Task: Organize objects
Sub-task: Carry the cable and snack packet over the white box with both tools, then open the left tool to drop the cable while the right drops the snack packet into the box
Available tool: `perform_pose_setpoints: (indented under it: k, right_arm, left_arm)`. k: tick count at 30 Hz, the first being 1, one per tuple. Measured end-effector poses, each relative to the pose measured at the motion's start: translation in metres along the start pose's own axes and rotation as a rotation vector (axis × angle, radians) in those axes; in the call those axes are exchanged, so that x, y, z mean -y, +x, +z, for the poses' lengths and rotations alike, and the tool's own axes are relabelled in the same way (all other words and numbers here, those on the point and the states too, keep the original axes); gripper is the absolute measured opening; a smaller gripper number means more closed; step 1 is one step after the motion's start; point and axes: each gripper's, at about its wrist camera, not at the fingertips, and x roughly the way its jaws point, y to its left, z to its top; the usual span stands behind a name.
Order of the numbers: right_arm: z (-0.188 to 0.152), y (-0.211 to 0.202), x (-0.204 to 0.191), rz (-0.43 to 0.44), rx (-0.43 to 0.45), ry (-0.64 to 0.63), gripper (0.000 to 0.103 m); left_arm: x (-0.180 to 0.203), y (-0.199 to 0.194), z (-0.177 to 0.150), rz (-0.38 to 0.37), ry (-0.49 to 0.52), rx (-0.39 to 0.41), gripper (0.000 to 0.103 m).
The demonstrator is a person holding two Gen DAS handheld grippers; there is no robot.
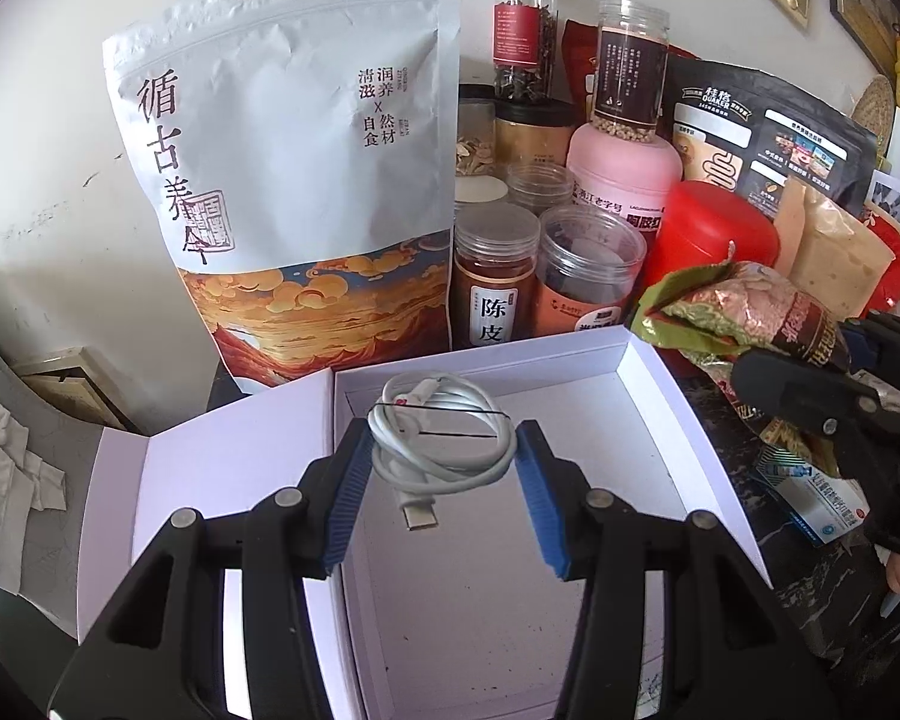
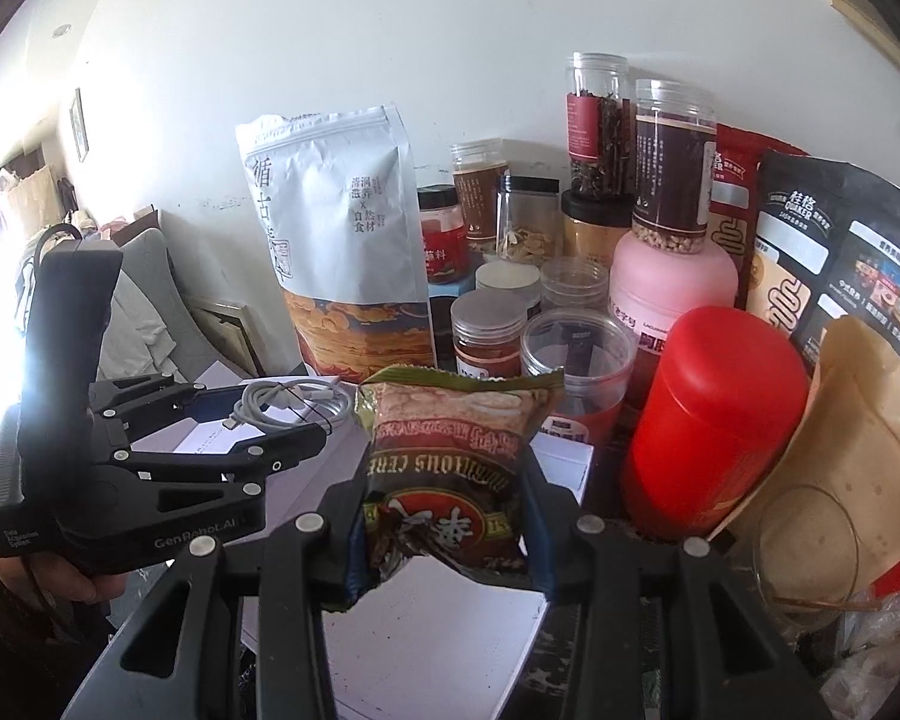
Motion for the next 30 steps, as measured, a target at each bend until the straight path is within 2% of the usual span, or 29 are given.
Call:
perform_pose_setpoints:
  k: [6, 14, 25, 30]
  right_arm:
    - [0.006, 0.022, 0.01, 0.011, -0.023, 0.0, 0.042]
    - [0.0, 0.052, 0.016, 0.014, -0.096, 0.003, 0.042]
    - [-0.011, 0.079, 0.011, 0.029, -0.173, -0.002, 0.042]
    - [-0.015, 0.089, 0.009, 0.043, -0.196, -0.001, 0.042]
  left_arm:
    - [-0.004, 0.027, 0.006, 0.007, 0.001, -0.021, 0.047]
    - [-0.004, 0.061, 0.003, 0.031, 0.023, -0.077, 0.047]
    - [-0.002, 0.083, -0.005, 0.06, 0.028, -0.145, 0.047]
    - [-0.004, 0.092, -0.008, 0.05, 0.016, -0.172, 0.047]
